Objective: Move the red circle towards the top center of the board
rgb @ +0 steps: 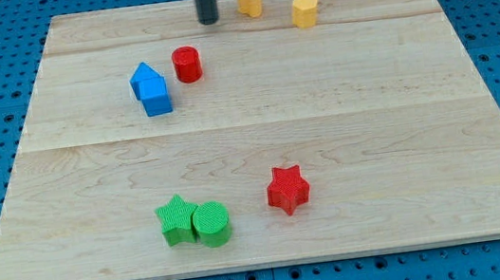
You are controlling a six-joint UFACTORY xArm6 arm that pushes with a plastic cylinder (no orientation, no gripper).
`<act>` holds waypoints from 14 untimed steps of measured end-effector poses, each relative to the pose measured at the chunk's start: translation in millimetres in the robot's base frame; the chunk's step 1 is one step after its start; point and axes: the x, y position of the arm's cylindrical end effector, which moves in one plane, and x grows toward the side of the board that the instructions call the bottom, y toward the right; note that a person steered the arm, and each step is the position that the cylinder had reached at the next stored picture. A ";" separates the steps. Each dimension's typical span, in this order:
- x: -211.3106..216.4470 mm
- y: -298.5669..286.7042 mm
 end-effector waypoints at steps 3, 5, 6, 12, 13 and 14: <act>-21.2 143.8; -13.6 116.9; 47.2 105.9; 58.4 -8.5; 58.4 -65.3; 34.3 -52.2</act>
